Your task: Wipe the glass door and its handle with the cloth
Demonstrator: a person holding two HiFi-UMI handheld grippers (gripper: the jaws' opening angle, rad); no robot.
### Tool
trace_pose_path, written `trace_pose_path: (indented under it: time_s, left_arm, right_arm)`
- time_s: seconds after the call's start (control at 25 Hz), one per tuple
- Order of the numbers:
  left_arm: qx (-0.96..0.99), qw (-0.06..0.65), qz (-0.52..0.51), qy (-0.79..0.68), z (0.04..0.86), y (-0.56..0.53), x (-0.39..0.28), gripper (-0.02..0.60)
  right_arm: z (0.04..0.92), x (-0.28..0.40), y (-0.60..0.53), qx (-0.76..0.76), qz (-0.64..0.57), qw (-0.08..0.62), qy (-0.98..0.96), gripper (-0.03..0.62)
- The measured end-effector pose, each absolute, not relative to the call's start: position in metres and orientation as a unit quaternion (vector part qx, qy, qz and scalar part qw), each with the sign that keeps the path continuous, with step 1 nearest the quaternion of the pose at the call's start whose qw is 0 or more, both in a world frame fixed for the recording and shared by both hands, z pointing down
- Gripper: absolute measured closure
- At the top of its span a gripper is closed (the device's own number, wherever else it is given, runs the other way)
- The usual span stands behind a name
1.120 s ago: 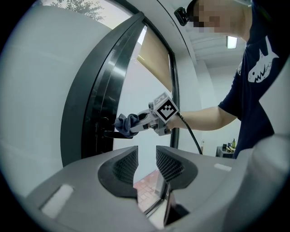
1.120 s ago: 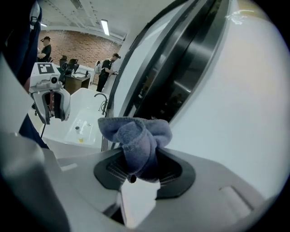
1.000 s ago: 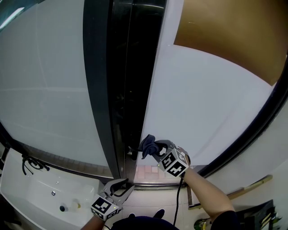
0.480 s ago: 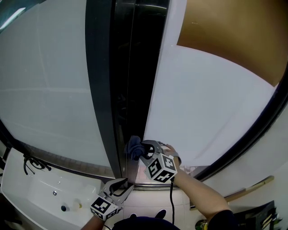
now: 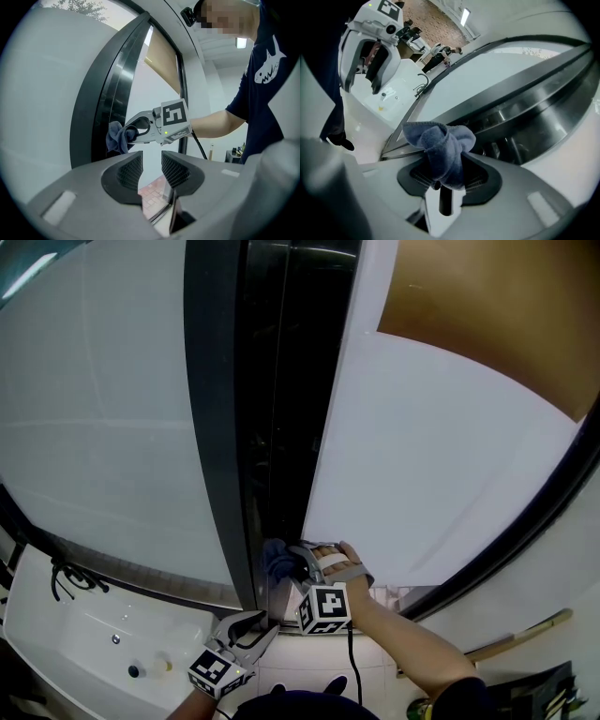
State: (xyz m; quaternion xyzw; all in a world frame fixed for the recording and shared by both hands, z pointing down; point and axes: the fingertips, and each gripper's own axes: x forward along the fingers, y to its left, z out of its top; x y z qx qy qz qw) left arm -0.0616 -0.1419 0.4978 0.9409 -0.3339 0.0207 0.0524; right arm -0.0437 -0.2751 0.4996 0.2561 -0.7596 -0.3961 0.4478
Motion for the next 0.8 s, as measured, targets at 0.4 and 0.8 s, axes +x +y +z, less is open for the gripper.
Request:
trace_pose_path:
  time_s: [0.4, 0.8]
  left_arm:
    - [0.947, 0.051, 0.017, -0.317, 0.496, -0.145, -0.048, 0.463]
    - [0.944, 0.056, 0.017, -0.326, 0.501, -0.145, -0.055, 0.463]
  right_arm:
    - [0.507, 0.038, -0.274, 0.304, -0.362, 0.47, -0.746, 0.448]
    - [0.521, 0.053, -0.254, 0.326, -0.259, 0.425, -0.804, 0.448]
